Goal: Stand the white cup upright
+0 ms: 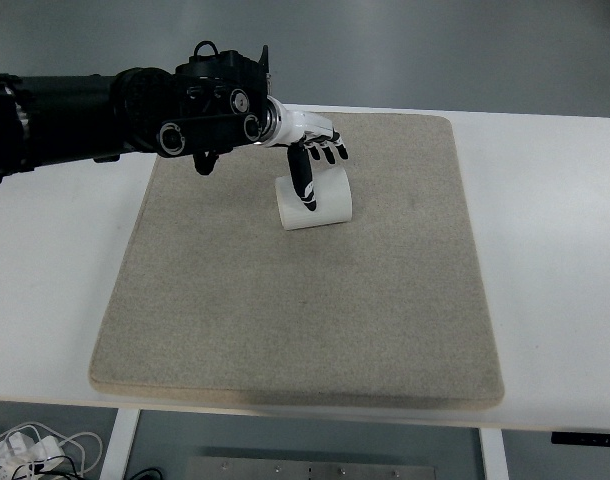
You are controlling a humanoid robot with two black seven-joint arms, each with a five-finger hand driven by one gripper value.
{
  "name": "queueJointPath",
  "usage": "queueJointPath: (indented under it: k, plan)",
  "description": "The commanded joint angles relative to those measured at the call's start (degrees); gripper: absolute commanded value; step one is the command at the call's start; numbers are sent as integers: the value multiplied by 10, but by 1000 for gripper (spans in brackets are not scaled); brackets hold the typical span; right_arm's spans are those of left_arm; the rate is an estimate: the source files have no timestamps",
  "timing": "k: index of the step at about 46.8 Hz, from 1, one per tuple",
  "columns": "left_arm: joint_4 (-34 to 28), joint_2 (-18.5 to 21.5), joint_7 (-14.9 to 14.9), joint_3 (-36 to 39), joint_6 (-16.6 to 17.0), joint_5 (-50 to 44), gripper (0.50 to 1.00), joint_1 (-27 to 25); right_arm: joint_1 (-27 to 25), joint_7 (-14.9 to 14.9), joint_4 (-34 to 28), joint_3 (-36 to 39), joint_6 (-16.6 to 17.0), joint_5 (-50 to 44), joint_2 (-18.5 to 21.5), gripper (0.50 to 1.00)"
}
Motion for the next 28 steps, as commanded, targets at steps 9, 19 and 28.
queueJointPath:
  k: [9, 19, 28]
  plan:
    - [4, -3, 7, -1, 9, -2, 949, 7, 0, 0, 0, 0, 0, 0, 0, 952]
    - [9, -9, 7, -3, 14, -2, 951, 19, 0, 0, 0, 0, 0, 0, 0, 952]
    - [20, -24, 7, -3, 15, -2, 951, 23, 0, 0, 0, 0, 0, 0, 0, 952]
